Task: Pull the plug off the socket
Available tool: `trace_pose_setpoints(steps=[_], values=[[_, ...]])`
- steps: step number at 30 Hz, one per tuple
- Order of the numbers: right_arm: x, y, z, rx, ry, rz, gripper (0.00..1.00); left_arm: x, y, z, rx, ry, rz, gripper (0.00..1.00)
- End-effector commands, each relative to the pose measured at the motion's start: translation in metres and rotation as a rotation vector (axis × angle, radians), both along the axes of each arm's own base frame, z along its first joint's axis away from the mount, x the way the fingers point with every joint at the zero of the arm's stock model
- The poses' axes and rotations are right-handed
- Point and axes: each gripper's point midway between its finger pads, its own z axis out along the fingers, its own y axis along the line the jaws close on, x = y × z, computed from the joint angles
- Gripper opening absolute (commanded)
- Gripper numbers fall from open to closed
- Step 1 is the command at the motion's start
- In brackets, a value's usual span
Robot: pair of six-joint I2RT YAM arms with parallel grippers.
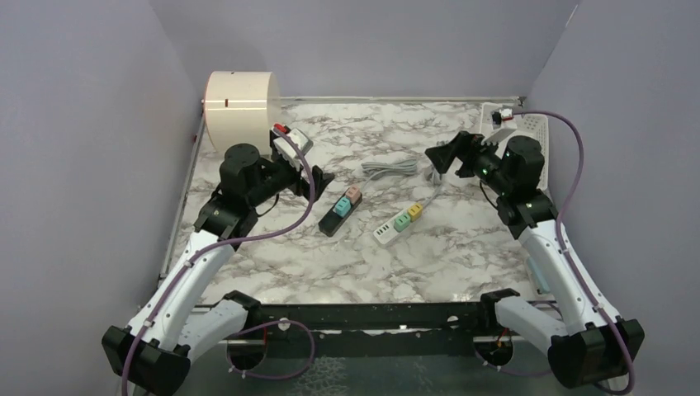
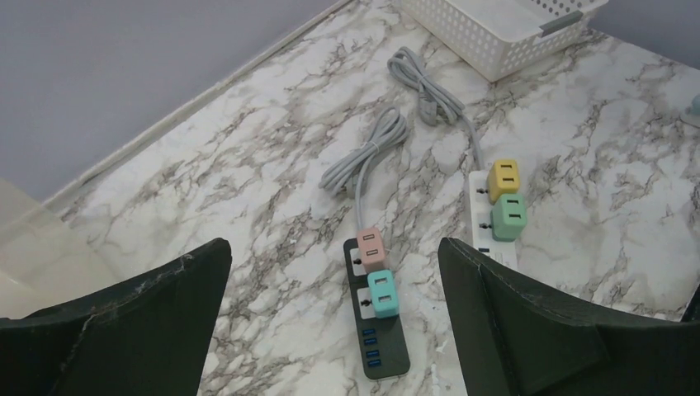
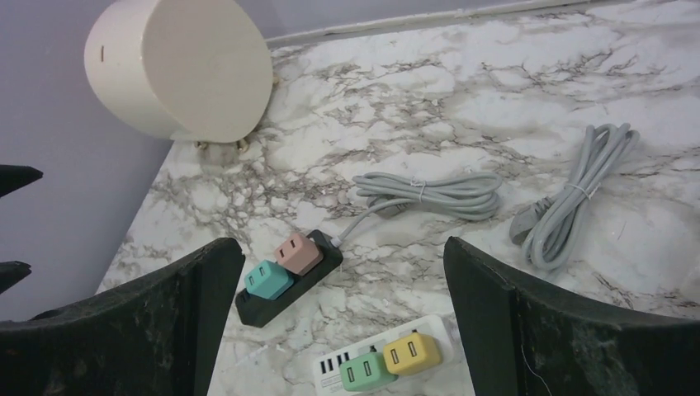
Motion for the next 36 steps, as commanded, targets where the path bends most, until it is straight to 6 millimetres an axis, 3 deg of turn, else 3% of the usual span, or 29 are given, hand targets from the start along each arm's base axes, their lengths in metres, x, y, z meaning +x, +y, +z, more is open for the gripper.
trace_pose_setpoints(steps=[1, 10, 14, 20, 26, 31, 36], values=[[-0.002, -0.012, 0.012, 0.023, -0.023, -0.081, 0.99, 0.001, -0.002, -0.016, -0.039, 0.075, 0.016, 0.99], [-0.015, -0.002, -0.006, 0.152, 0.030, -0.060, 0.99, -0.012, -0.005, -0.027, -0.068, 0.118, -0.016, 0.99], [-0.008, 0.005, -0.014, 0.136, 0.119, -0.034, 1.00, -0.012, 0.005, -0.056, 0.045, 0.095, 0.036, 0.99], [-0.010, 0.027, 0.005, 0.095, 0.051, -0.015, 1.00, -0.014, 0.001, -0.095, 0.090, 0.070, 0.014, 0.99], [-0.013, 0.086, -0.005, 0.059, 0.098, 0.068, 1.00, -0.007, -0.016, -0.144, 0.119, 0.205, -0.054, 0.97], [-0.019, 0.130, -0.040, 0.006, 0.203, 0.130, 1.00, 0.001, -0.016, -0.158, 0.089, 0.194, -0.003, 0.97], [-0.021, 0.163, -0.060, 0.020, 0.305, 0.186, 1.00, -0.008, -0.015, -0.171, 0.090, 0.145, 0.008, 0.99]])
